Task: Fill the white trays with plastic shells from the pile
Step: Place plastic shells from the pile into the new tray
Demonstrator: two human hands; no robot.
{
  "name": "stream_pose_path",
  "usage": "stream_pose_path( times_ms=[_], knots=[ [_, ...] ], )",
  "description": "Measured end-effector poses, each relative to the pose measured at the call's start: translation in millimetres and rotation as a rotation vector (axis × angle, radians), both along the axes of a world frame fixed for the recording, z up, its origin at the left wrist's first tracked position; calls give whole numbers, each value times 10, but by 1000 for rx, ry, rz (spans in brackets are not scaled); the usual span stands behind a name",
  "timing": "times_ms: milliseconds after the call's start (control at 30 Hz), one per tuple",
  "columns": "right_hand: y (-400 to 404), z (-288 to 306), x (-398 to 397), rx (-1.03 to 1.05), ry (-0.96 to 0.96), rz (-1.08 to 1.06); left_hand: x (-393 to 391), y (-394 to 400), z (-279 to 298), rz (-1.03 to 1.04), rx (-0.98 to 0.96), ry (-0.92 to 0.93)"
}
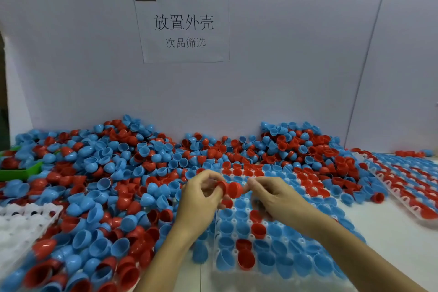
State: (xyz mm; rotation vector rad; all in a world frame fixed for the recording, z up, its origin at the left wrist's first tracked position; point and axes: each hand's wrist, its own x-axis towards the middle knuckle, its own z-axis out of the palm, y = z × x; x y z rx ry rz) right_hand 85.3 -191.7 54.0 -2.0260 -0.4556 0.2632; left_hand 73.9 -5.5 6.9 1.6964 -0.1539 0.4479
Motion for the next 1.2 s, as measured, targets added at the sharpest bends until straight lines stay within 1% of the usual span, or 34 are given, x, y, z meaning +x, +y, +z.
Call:
stream_pose_path(
  times_ms=[33,67,167,233,333,367,400,433,467,500,533,567,600,633,667,767,800,867,967,1033,1100,1200],
  knots=[
    [-44,44,33,-104,-29,-13,14,31,-9,59,-26,26],
    [-101,99,60,-209,-15,-6,26,57,-17,113,-43,48],
    [-296,303,123,-491,204,93,63,115,-31,222,-24,90],
    [-365,437,175,-711,280,176,66,144,-29,260,-5,115],
    [-302,607,233,-1142,264,325,62,181,-26,296,-23,161],
    [-254,645,248,-1251,266,363,64,173,-26,295,-32,177],
    [-148,665,275,-1301,233,390,56,194,-24,299,-41,188],
    [-35,663,296,-1241,152,402,51,210,-21,304,-44,195],
    [74,645,324,-1021,29,379,47,222,-20,312,-41,199],
    [183,638,356,-657,-79,305,45,235,-15,318,-31,200],
    [285,652,377,-263,-115,209,42,244,-14,320,-21,201],
    [363,694,398,51,-100,154,38,244,-15,313,-17,203],
    [418,736,414,235,-80,142,33,239,-15,303,-15,206],
    [458,756,412,274,-84,147,28,230,-14,292,-14,210],
    [479,744,405,198,-118,174,22,222,-14,284,-15,215],
    [452,613,324,-239,-239,242,19,208,-18,251,-18,228],
    [421,542,308,-325,-251,251,17,197,-16,235,-12,229],
    [391,411,262,-429,-261,255,9,170,-12,209,-4,234],
    [382,277,210,-450,-267,229,-4,136,-6,172,19,254],
    [393,214,198,-458,-316,195,-17,117,6,116,0,263],
    [397,185,215,-440,-384,136,-26,107,22,57,-60,266],
    [379,187,257,-419,-419,83,-28,98,51,-18,-200,272]
  ],
)
